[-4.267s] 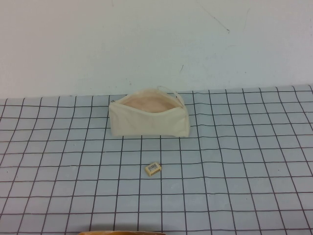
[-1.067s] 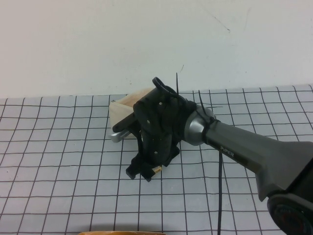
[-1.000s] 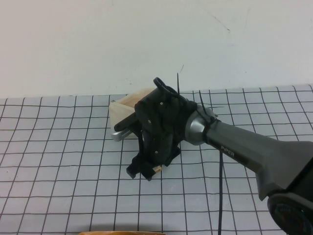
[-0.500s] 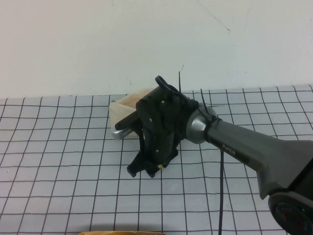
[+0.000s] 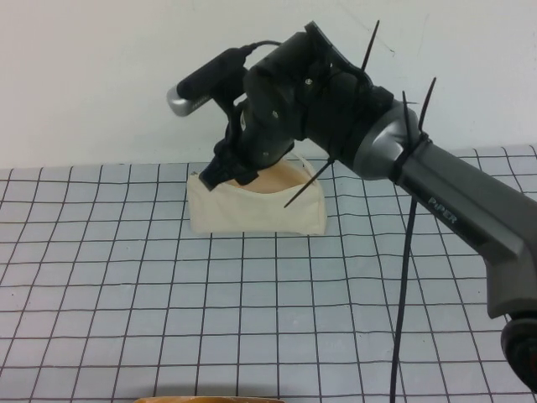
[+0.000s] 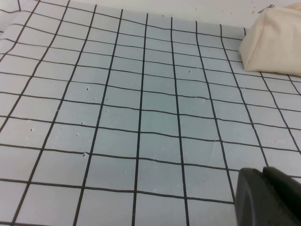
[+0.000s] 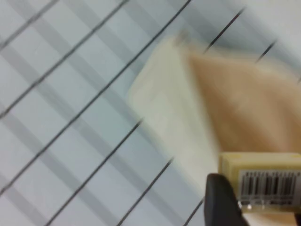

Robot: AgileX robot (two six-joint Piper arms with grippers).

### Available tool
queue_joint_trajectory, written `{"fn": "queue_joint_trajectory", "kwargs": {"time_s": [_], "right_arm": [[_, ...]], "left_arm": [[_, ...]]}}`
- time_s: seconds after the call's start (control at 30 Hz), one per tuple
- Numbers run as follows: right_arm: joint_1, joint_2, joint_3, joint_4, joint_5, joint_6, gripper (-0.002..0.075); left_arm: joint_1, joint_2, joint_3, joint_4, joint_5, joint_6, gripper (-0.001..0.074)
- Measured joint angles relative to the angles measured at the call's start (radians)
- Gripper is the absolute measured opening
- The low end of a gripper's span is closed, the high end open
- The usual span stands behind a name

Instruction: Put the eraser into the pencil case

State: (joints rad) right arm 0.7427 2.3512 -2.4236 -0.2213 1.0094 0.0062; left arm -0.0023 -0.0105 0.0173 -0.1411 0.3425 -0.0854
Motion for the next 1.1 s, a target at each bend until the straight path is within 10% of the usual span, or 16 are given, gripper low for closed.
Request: {"fn": "queue_joint_trajectory", "kwargs": {"time_s": [0.73, 1.1], "right_arm": [[-0.086, 0.011, -0.031, 0.038, 0.032, 0.070, 0.0401], [-0.084, -0.302, -0.026, 0.126, 0.163, -0.021, 0.0030]], "left_arm": [[0.000, 0.000, 0.000, 0.000, 0.000, 0.000, -0.0001], [0.000, 0.000, 0.000, 0.000, 0.000, 0.000, -0.0001]]}}
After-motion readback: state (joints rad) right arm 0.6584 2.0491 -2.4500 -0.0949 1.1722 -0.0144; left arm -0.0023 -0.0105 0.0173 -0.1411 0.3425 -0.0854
